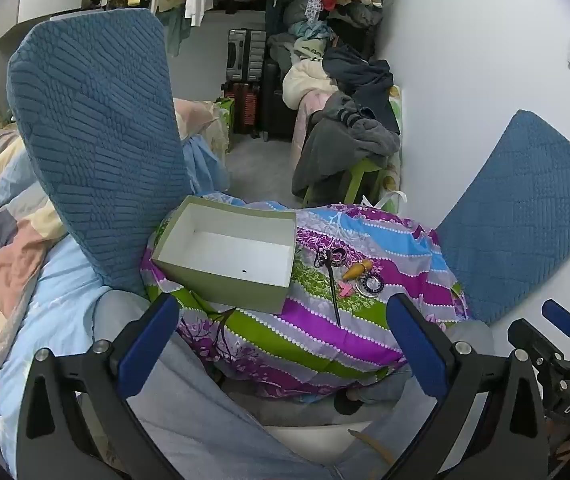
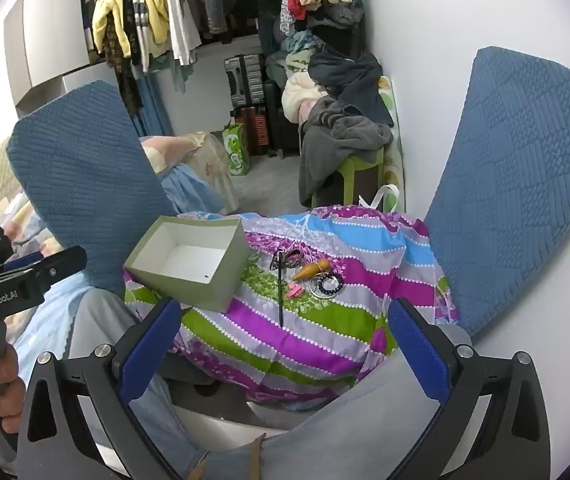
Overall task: Organize jewelry
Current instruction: 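Move both tools toward the jewelry lying beside the white box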
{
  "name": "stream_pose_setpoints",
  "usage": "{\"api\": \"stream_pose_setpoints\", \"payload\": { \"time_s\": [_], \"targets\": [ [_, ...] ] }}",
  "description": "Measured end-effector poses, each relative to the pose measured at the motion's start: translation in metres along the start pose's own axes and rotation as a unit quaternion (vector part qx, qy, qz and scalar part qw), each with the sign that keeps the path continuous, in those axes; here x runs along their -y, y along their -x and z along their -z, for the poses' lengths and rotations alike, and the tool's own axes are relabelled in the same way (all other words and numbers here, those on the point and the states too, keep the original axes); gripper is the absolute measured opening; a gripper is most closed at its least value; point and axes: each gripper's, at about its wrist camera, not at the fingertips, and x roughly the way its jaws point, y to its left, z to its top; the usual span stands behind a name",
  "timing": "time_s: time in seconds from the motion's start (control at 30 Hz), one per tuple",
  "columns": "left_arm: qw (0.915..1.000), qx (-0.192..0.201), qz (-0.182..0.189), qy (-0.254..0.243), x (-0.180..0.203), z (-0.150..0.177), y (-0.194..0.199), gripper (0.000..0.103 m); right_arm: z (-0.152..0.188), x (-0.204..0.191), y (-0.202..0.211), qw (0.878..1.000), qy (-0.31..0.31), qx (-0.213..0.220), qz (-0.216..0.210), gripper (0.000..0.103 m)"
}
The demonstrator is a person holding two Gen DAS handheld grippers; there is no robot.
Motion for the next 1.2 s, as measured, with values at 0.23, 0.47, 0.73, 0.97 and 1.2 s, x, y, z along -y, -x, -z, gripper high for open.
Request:
{"api": "stream_pose_setpoints", "payload": {
  "time_s": [0.23,0.47,0.73,0.97,1.2],
  "targets": [
    [0.9999,0.006,0.001,-0.011,0.005,0.003,0.003,0.103,0.002,0.001,-0.003,1.000,0.003,0.007,0.003,0.103],
    [1.0000,0.004,-0.005,0.002,-0.020,0.002,-0.002,0.103,0.000,0.000,-0.007,1.000,0.006,0.007,0.000,0.103],
    [0.9997,0.005,-0.022,-0.008,-0.023,0.003,-0.012,0.103,-0.004,-0.003,-0.020,1.000,-0.010,0.010,-0.006,0.103],
    [0.9997,-0.008,-0.022,-0.009,-0.025,0.005,-0.031,0.103,0.001,0.001,-0.040,1.000,-0.010,0.002,-0.003,0.103],
    [0.9994,-0.018,-0.028,-0.007,-0.025,0.010,-0.053,0.103,0.010,0.011,-0.063,1.000,-0.018,0.001,0.006,0.103]
  ]
}}
